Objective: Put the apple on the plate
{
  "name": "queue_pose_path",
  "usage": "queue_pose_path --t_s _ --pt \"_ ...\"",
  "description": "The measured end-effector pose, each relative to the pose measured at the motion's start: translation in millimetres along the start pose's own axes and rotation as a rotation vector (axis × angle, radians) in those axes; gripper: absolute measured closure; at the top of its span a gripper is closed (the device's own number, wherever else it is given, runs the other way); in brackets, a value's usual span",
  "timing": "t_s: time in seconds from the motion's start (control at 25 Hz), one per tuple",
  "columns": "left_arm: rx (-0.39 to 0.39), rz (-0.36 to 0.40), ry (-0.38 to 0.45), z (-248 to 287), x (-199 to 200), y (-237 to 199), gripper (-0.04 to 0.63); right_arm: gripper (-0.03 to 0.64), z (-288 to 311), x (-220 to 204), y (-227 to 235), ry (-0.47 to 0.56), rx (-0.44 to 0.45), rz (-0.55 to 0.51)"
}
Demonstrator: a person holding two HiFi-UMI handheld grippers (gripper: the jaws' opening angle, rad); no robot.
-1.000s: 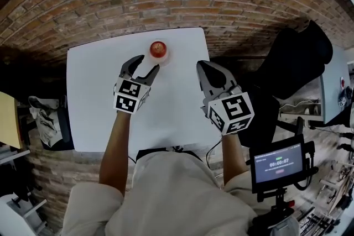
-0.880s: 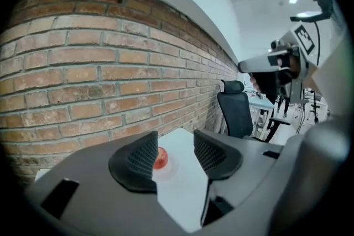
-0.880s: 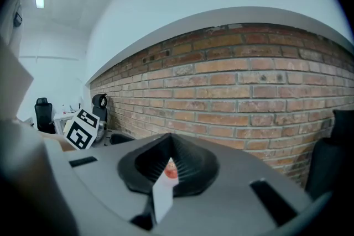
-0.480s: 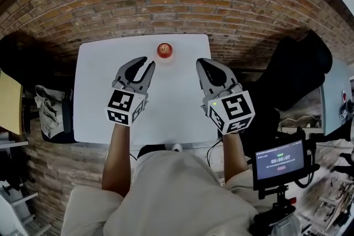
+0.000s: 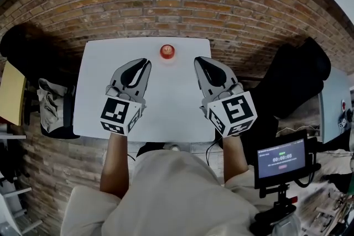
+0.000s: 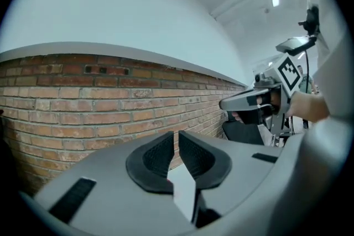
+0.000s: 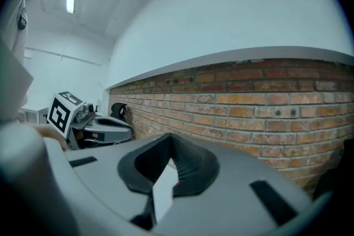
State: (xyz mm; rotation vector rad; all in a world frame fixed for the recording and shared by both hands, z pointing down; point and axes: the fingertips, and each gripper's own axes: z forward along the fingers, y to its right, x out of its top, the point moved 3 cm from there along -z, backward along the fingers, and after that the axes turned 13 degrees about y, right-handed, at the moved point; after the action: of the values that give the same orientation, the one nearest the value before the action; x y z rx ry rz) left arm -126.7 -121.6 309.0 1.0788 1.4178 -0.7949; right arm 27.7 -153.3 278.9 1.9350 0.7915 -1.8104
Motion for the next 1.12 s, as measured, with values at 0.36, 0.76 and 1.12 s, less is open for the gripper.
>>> queue_pose_path --t_s 0.36,0.76,1.12 --pt "0.034 0.055 0.028 -17.0 20.1 13.7 0.589 0.614 -10.2 10.8 -13.3 0.024 0.042 -0.010" --pt "0.030 0.054 0.030 -24.4 22.5 23.9 0.589 0.614 -12.5 13.5 -21.5 0.022 0.062 -0.019" --pt "0.017 0.044 0.034 -25.4 23.9 23.9 0.588 0.614 -7.9 13.0 -24.8 0.011 0.063 -0.012"
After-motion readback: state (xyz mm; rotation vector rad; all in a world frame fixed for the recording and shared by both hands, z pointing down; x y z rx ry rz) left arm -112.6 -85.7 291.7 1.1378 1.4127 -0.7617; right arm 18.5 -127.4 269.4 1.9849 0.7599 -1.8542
